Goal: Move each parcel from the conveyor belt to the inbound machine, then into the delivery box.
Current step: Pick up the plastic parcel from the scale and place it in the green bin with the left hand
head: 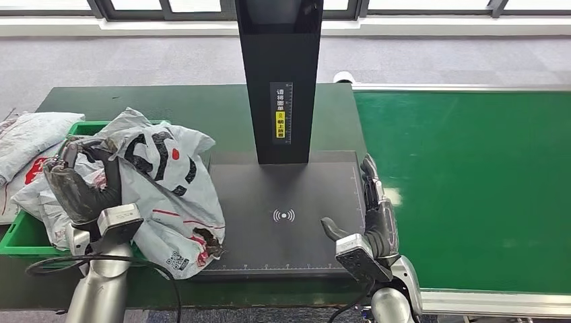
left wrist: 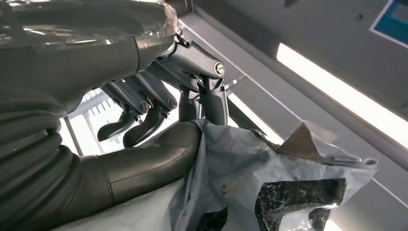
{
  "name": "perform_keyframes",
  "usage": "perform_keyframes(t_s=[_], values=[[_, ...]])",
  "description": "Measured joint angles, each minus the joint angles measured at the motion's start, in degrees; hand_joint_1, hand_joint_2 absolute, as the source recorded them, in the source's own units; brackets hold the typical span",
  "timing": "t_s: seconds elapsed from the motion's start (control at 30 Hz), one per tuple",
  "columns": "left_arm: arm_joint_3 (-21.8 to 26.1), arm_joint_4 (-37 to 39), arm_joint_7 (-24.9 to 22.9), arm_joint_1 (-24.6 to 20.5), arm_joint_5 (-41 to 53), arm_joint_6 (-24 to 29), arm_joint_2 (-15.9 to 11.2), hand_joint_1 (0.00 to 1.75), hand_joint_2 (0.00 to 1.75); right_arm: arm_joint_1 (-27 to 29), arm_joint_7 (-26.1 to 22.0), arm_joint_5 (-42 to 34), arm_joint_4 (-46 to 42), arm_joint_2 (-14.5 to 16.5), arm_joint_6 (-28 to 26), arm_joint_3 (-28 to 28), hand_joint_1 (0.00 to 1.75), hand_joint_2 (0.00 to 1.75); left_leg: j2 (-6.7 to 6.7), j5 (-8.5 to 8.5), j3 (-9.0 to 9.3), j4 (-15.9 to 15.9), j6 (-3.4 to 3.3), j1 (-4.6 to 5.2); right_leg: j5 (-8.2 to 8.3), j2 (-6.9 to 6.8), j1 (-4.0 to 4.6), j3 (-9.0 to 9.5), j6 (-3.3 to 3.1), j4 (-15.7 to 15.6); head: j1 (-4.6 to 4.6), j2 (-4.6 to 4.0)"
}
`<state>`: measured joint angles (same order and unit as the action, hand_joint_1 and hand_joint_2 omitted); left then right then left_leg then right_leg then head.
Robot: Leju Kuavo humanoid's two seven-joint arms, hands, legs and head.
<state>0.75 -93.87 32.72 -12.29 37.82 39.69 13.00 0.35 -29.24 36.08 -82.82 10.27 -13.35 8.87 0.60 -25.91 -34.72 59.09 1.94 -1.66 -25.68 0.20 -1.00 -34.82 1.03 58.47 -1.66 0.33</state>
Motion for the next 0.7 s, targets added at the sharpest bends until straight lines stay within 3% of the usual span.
perform_keyframes(t_s=[0.23,0.7], values=[[3.43,0.74,-0.57,-2.72,0.62,0.15,-0.44,1.75,1.75,-0.02,0.24,-0.08,0.0,0.0,-0.02,0.02,0.0,1.75,0.0,0.02,0.0,0.0,-0.01,0.0,0.01,0.0,0.0,0.0,0.0,0.0,0.0,0.0],[5.26,2.94,-0.91,-5.55,2.24,0.18,-0.64,1.75,1.75,-0.02,0.92,-0.06,-0.02,0.0,-0.2,-0.02,0.0,1.75,0.0,0.02,0.0,0.0,-0.01,0.0,0.01,0.0,0.0,-0.01,0.0,0.0,0.0,0.01]])
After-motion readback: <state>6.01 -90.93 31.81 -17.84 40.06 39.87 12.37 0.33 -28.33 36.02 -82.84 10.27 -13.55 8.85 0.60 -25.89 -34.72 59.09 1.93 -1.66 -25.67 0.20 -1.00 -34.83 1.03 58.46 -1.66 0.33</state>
